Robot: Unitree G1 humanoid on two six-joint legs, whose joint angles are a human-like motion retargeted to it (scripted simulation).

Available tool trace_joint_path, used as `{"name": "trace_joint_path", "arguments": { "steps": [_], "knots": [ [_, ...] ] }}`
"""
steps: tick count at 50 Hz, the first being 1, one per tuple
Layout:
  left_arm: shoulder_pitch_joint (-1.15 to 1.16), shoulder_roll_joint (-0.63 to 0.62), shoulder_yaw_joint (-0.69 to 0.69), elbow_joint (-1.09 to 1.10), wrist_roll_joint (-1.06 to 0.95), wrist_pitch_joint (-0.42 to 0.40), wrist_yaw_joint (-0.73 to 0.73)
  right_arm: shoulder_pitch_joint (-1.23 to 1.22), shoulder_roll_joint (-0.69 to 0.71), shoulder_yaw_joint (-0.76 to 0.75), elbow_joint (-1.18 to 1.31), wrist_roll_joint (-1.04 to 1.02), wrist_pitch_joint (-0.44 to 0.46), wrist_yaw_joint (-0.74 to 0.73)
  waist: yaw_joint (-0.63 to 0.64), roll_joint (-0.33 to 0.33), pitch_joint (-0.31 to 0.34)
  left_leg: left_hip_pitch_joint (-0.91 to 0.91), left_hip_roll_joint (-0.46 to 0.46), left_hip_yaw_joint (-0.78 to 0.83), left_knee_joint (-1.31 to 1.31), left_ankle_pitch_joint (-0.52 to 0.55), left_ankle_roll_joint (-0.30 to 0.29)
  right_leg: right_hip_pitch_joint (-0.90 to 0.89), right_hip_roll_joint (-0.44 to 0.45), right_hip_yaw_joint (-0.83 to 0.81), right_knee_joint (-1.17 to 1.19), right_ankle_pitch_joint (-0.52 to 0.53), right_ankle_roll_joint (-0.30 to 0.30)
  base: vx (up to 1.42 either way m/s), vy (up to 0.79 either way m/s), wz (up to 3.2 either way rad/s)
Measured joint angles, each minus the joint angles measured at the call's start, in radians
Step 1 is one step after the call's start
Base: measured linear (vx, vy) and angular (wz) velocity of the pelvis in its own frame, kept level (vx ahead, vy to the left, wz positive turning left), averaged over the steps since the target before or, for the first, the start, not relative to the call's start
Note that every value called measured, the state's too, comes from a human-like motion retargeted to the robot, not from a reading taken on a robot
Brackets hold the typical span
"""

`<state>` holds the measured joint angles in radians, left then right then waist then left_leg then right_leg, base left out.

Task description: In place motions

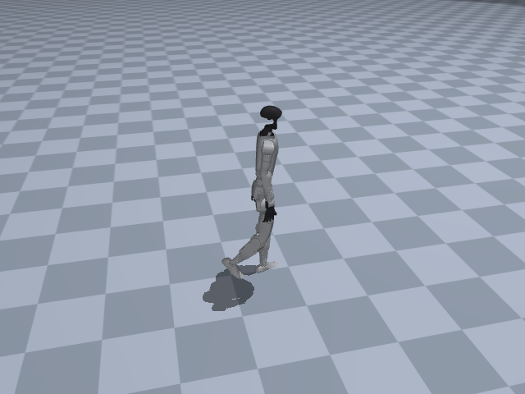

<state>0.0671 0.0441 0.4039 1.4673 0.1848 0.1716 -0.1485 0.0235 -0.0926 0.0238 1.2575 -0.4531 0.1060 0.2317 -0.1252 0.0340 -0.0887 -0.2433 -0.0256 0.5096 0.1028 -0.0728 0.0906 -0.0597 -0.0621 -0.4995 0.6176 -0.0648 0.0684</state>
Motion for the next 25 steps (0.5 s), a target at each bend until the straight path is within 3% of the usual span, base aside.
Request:
{"name": "trace_joint_path", "arguments": {
  "steps": [5, 11, 12, 13, 14, 15, 17, 20, 22, 25],
  "knots": [
    [-0.093, 0.052, -0.129, -0.056, 0.055, -0.024, -0.024, 0.005, -0.006, -0.073, 0.119, 0.100, 0.033, -0.003, -0.070, 0.028, 0.062, 0.000, -0.002, -0.120, -0.021, 0.046, 0.029, -0.142, 0.058, 0.170, -0.028, -0.054, -0.054, -0.09, 0.02, 1.64],
    [-0.129, 0.045, -0.178, -0.092, 0.059, -0.040, -0.064, 0.033, -0.013, -0.106, 0.187, 0.133, 0.049, -0.017, -0.148, -0.008, 0.096, 0.044, -0.079, -0.211, -0.043, 0.077, 0.045, -0.197, 0.113, 0.500, -0.353, -0.073, -0.062, 0.10, 0.00, 1.54],
    [-0.131, 0.040, -0.186, -0.089, 0.056, -0.039, -0.065, 0.038, -0.014, -0.108, 0.196, 0.130, 0.052, -0.019, -0.156, -0.023, 0.107, 0.068, -0.101, -0.230, -0.046, 0.078, 0.046, -0.182, 0.112, 0.553, -0.420, -0.032, -0.060, 0.25, -0.08, 1.57],
    [-0.134, 0.035, -0.195, -0.081, 0.050, -0.036, -0.065, 0.042, -0.016, -0.111, 0.208, 0.122, 0.055, -0.018, -0.157, -0.044, 0.122, 0.104, -0.128, -0.245, -0.051, 0.076, 0.047, -0.152, 0.101, 0.581, -0.489, 0.083, -0.057, 0.30, -0.12, 1.15],
    [-0.131, 0.032, -0.200, -0.074, 0.048, -0.034, -0.064, 0.049, -0.016, -0.108, 0.214, 0.115, 0.056, -0.019, -0.148, -0.051, 0.124, 0.124, -0.135, -0.251, -0.053, 0.075, 0.042, -0.122, 0.093, 0.584, -0.524, 0.070, -0.045, 0.33, -0.15, 0.59],
    [-0.125, 0.029, -0.202, -0.067, 0.048, -0.032, -0.062, 0.057, -0.016, -0.102, 0.219, 0.108, 0.056, -0.020, -0.133, -0.051, 0.118, 0.135, -0.131, -0.252, -0.053, 0.073, 0.035, -0.093, 0.086, 0.574, -0.543, -0.009, -0.029, 0.38, -0.14, 0.40],
    [-0.133, 0.029, -0.209, -0.011, 0.106, -0.005, -0.059, 0.062, -0.014, -0.114, 0.239, 0.069, 0.066, 0.011, -0.090, -0.071, 0.094, 0.149, -0.148, -0.258, -0.038, 0.074, 0.022, -0.059, 0.013, 0.238, -0.539, -0.011, -0.041, 0.38, -0.09, 0.71],
    [-0.138, 0.007, -0.204, 0.055, 0.132, 0.051, 0.017, 0.056, -0.008, -0.127, 0.233, 0.031, 0.075, 0.026, -0.013, -0.068, 0.088, 0.160, -0.127, -0.243, -0.012, 0.076, 0.008, -0.033, 0.025, 0.296, -0.550, -0.014, -0.028, 0.22, -0.12, 0.30],
    [-0.125, 0.007, -0.175, 0.095, 0.070, 0.052, 0.077, 0.041, -0.003, -0.103, 0.201, 0.009, 0.067, 0.014, -0.032, -0.072, 0.084, 0.159, -0.123, -0.252, 0.023, 0.083, 0.003, -0.006, 0.020, 0.265, -0.568, -0.012, -0.026, 0.23, -0.10, 0.97],
    [-0.107, 0.004, -0.148, 0.134, 0.045, 0.047, 0.040, 0.026, -0.001, -0.080, 0.142, -0.011, 0.058, 0.004, -0.125, -0.061, 0.040, 0.149, -0.129, -0.276, 0.043, 0.085, -0.005, 0.006, 0.007, 0.162, -0.583, -0.023, -0.032, 0.21, -0.03, 1.72]
  ]
}}
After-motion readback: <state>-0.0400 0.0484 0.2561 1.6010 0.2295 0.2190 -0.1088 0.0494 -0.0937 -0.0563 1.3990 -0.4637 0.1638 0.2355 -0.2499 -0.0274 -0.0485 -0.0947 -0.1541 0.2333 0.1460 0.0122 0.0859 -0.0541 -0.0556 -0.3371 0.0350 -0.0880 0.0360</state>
